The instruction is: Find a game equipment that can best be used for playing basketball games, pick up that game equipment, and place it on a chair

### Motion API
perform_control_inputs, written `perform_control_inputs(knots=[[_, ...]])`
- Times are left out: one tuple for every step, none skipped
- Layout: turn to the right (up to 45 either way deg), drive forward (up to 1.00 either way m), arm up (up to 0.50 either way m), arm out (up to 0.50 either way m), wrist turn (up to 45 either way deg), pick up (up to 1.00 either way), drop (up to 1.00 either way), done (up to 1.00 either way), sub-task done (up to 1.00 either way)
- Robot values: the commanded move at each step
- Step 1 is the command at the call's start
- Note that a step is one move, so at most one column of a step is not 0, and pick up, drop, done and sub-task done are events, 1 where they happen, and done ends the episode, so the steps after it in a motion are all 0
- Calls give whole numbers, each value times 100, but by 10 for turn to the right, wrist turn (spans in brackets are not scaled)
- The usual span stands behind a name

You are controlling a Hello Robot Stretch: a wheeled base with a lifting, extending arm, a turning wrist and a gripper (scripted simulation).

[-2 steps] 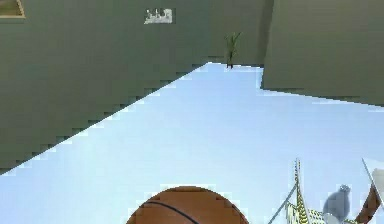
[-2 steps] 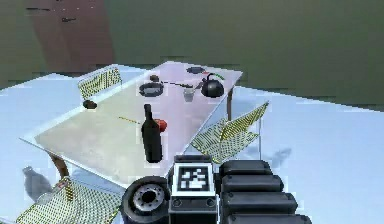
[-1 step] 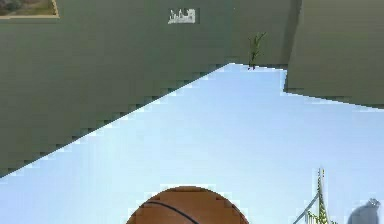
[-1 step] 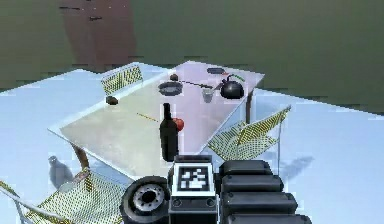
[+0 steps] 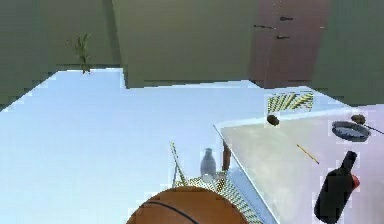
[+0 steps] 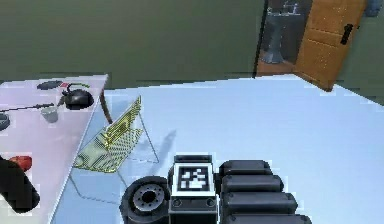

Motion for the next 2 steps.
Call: perform_control_inputs(knots=[[420,0,0,0,0,0,0,0,0],[-150,0,0,0,0,0,0,0,0]])
